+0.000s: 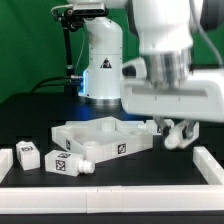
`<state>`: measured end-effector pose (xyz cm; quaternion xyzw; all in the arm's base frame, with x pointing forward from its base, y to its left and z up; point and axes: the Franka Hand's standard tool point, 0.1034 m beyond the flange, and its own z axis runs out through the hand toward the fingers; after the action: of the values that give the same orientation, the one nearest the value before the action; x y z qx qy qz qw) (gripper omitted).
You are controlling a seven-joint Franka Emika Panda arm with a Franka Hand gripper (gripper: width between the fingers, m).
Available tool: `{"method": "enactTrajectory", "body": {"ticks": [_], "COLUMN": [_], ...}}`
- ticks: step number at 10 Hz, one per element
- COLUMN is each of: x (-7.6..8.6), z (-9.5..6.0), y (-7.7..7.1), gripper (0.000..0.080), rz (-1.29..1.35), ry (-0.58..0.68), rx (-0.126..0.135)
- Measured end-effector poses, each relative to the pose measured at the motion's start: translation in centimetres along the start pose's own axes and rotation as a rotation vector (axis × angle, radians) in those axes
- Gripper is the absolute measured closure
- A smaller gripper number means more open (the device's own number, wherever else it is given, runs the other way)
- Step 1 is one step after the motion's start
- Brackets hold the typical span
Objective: Assemble one leg
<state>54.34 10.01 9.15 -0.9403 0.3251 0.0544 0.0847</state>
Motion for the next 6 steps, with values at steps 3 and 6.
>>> {"method": "enactTrajectory", "body": {"ticks": [3,6], "x": [0.5,-1.7], "z": [-4.4,-2.2], "y": [2.6,2.6], "gripper": [0.0514,0.0514], "rz": [-0.107,-0.084], "ry": [0.035,0.045], "rx": [0.016,0.01]}}
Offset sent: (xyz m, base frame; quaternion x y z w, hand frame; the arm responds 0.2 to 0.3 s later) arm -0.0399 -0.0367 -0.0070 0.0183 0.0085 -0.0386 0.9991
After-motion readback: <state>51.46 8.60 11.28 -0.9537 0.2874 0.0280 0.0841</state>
